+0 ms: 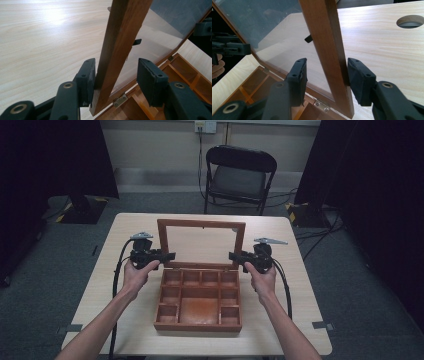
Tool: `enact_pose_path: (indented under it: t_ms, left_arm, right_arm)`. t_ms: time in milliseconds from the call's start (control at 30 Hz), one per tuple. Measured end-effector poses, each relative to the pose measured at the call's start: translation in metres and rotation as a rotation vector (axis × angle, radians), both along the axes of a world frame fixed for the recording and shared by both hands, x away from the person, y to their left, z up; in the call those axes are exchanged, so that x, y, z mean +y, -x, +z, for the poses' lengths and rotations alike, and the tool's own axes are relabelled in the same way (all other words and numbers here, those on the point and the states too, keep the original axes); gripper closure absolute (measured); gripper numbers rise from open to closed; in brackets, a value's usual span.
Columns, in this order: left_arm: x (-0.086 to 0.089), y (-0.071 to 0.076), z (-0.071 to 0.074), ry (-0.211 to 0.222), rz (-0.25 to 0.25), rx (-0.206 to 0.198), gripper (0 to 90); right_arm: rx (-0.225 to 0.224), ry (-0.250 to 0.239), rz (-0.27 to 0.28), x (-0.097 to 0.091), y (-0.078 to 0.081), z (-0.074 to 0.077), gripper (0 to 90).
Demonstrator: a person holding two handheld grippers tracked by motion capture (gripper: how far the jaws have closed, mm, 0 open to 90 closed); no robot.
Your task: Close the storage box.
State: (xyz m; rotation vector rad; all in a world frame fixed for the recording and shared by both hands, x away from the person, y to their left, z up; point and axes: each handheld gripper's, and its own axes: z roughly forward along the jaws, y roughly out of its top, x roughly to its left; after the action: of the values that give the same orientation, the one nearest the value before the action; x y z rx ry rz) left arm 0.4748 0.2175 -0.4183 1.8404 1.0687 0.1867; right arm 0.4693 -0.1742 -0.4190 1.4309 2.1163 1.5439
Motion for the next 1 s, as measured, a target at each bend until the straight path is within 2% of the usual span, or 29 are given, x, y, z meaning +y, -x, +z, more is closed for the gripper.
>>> enact_pose_path:
  t_ms: [200,400,533,633,767,1000]
  left_arm:
    - [0.000,0.007,0.004,-0.026,-0.002,-0.042,49.8]
    - [0.000,0.011,0.007,-0.021,-0.007,-0.048,49.2]
    - [0.000,0.014,0.009,-0.016,-0.015,-0.050,47.2]
    - [-0.001,0.016,0.011,-0.022,-0.008,-0.067,47.2]
    - [-0.001,0.018,0.012,-0.029,-0.018,-0.073,47.0]
    - [-0.005,0.026,0.014,-0.068,-0.008,-0.125,46.1]
  right_arm:
    - [0.005,-0.031,0.000,0.001,0.003,0.004,44.1]
    - [0.007,-0.045,0.009,0.003,0.006,0.008,40.4]
    - [0.004,-0.035,0.015,0.003,0.010,0.010,40.7]
    - [0.019,0.005,-0.002,0.004,0.012,0.010,41.5]
    - [0.023,0.009,-0.007,0.002,0.016,0.011,43.0]
    - [0.020,0.009,-0.010,-0.001,0.022,0.013,44.5]
